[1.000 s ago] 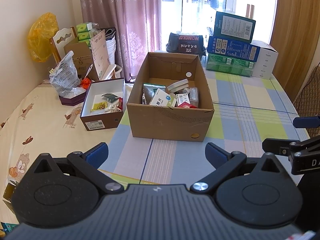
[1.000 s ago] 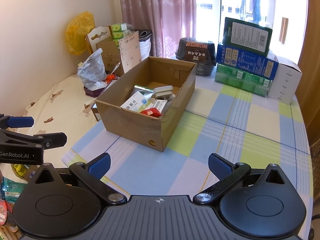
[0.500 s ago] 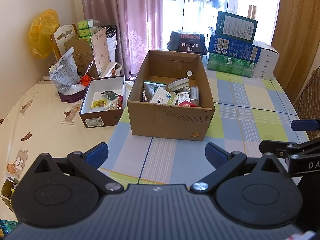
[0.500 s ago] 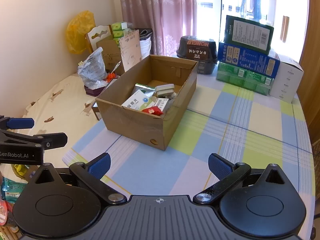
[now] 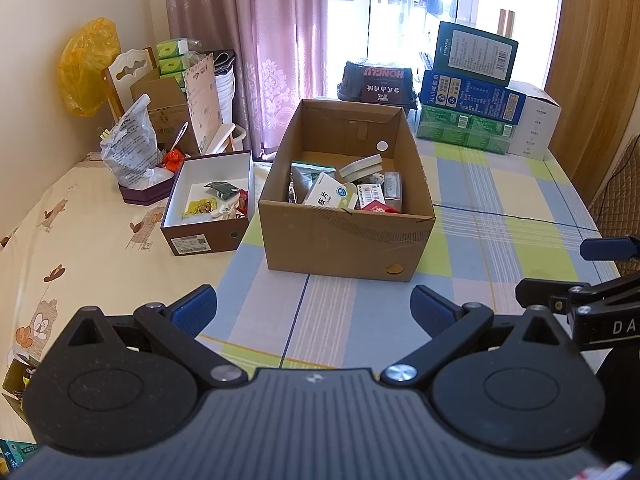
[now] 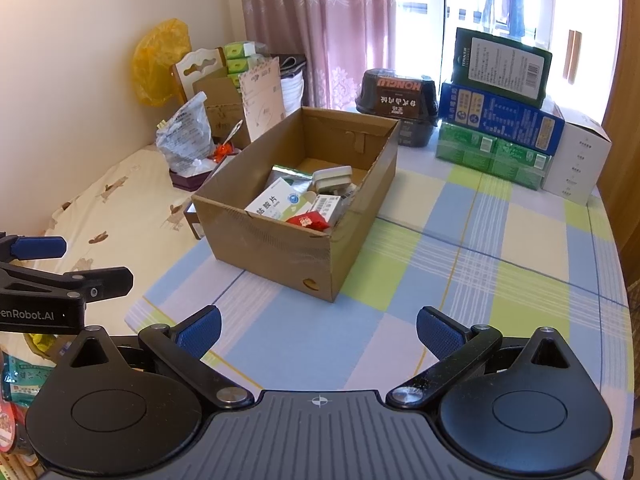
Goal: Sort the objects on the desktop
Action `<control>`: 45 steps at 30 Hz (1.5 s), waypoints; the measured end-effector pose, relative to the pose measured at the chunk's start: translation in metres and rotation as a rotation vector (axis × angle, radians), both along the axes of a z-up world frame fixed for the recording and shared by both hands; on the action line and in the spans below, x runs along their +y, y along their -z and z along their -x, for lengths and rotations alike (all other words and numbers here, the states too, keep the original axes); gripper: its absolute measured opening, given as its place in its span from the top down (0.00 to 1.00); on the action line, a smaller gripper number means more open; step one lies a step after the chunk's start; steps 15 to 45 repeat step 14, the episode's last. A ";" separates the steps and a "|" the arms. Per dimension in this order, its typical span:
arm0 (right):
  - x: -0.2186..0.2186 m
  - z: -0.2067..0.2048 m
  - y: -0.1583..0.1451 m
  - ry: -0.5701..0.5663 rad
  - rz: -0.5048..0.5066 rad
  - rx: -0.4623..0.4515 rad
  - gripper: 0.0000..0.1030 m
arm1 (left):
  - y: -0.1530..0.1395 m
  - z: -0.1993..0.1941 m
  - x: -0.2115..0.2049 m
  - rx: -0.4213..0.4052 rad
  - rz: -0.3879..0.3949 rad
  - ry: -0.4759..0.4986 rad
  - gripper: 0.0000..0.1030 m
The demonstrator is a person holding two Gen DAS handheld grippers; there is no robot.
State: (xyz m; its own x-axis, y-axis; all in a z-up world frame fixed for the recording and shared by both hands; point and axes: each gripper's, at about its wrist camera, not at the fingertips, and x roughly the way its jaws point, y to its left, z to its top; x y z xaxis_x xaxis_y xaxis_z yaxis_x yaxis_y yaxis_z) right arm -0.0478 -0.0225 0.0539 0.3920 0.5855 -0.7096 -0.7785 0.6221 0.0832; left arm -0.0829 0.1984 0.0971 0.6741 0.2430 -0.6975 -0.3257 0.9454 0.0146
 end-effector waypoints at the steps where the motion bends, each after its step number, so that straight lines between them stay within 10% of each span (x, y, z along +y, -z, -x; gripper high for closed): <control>1: 0.001 0.000 0.001 0.000 0.002 0.001 0.02 | 0.000 0.000 0.000 -0.001 0.002 0.000 0.01; 45: 0.009 0.004 0.005 -0.002 0.015 -0.003 0.02 | 0.002 0.008 0.004 -0.046 -0.005 0.005 0.01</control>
